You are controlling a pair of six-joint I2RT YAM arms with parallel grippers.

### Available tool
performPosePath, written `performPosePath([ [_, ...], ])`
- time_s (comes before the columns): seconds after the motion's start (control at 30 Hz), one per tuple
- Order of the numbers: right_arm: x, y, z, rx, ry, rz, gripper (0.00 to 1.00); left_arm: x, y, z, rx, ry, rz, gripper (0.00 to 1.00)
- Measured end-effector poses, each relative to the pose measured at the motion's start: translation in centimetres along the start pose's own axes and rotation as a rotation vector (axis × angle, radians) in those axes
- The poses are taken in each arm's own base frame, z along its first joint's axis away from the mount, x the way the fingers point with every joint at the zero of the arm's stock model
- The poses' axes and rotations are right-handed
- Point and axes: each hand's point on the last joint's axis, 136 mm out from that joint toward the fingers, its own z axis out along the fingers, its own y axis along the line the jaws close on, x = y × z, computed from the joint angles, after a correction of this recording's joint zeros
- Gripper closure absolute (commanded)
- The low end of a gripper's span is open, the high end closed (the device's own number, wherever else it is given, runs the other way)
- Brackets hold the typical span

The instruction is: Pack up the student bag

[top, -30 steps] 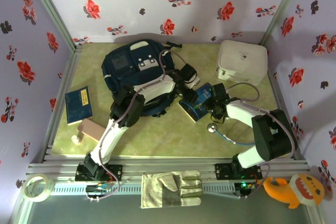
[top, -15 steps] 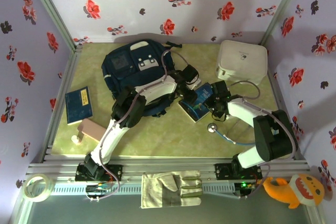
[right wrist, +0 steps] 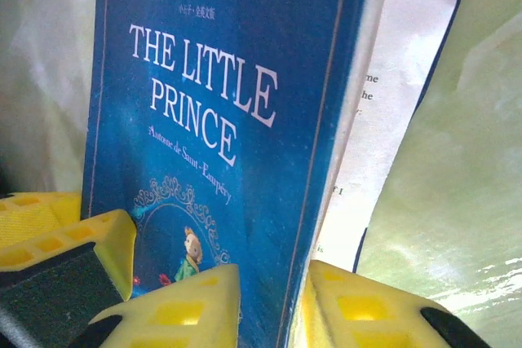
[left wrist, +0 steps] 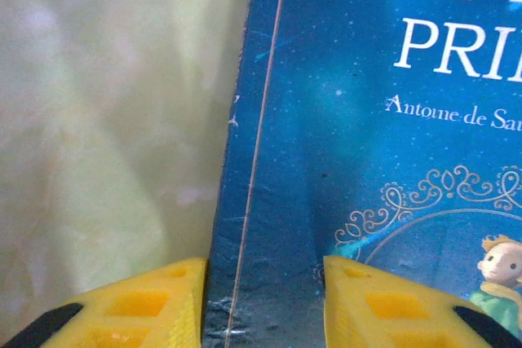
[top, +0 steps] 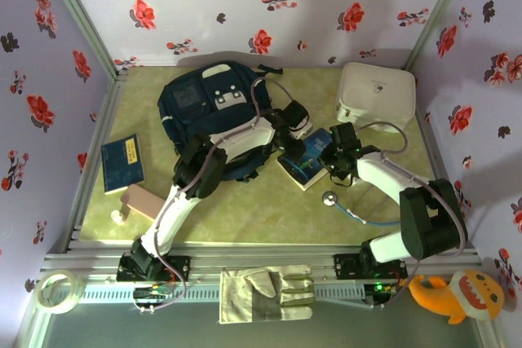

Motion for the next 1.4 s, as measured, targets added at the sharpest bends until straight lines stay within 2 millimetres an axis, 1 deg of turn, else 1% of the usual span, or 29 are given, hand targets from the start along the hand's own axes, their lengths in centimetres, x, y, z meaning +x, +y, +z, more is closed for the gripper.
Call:
performPosePath([
  [0.1,0.0,0.0,0.0,0.001,0.0,0.0,0.88,0.0,0.0,0.0,-0.002,0.0,0.002,0.65],
  [0.23,-0.1,-0.1,-0.2,0.004,-0.006,-0.003,0.95,-0.1,0.1,-0.2,-0.004,-0.006,0.004,0.63],
  [0.33,-0.3,0.3,-0.8,-0.015,-0.019,-0.012,1.0,-0.2,0.2,-0.4,0.003,-0.015,0.001,0.57],
  [0.4,-0.5,0.8,-1.2,-0.034,-0.03,-0.016,1.0,-0.4,0.3,-0.7,0.019,-0.022,-0.007,0.49],
  [0.47,-0.8,1.2,-1.7,-0.056,-0.044,-0.027,1.0,-0.4,0.4,-1.6,0.045,-0.029,-0.027,0.41],
  [0.5,-0.9,1.5,-1.9,-0.067,-0.051,-0.034,1.0,-0.6,0.5,-2.3,0.059,-0.04,-0.037,0.39],
  [0.53,-1.0,1.7,-2.2,-0.08,-0.06,-0.044,1.0,-1.1,0.6,-3.2,0.077,-0.06,-0.05,0.36],
  [0.6,-1.3,2.3,-3.0,-0.105,-0.079,-0.061,1.0,-2.3,0.9,-5.6,0.114,-0.118,-0.079,0.31],
  [0.7,-1.8,3.0,-4.4,-0.144,-0.115,-0.098,1.0,-4.6,2.1,-10.5,0.153,-0.245,-0.128,0.23],
  [0.77,-2.2,3.6,-5.6,-0.175,-0.144,-0.13,1.0,-5.9,3.5,-14.4,0.17,-0.344,-0.173,0.19],
  [0.87,-2.7,4.7,-7.4,-0.222,-0.184,-0.179,1.0,-6.6,5.8,-18.8,0.185,-0.46,-0.244,0.15],
  [0.93,-2.8,5.4,-8.4,-0.255,-0.2,-0.214,1.0,-6.3,7.1,-20.4,0.195,-0.503,-0.292,0.12],
  [1.0,-2.8,6.4,-9.4,-0.299,-0.206,-0.248,1.0,-5.4,8.4,-21.0,0.203,-0.525,-0.345,0.09],
  [1.1,-2.6,8.2,-10.5,-0.376,-0.197,-0.297,1.0,-3.6,9.3,-20.5,0.222,-0.513,-0.407,0.03],
  [1.17,-2.2,9.4,-11.1,-0.433,-0.18,-0.323,1.0,-2.4,9.2,-19.7,0.24,-0.491,-0.434,0.01],
  [1.23,-1.8,10.9,-11.9,-0.507,-0.158,-0.35,1.0,-1.6,8.7,-19.2,0.266,-0.472,-0.451,0.0],
  [1.3,-1.4,12.3,-12.6,-0.57,-0.131,-0.37,1.0,-1.3,8.3,-19.1,0.296,-0.466,-0.461,0.0],
  [1.4,-0.9,14.5,-13.1,-0.662,-0.087,-0.403,1.0,-1.5,7.5,-19.3,0.356,-0.477,-0.464,0.0],
])
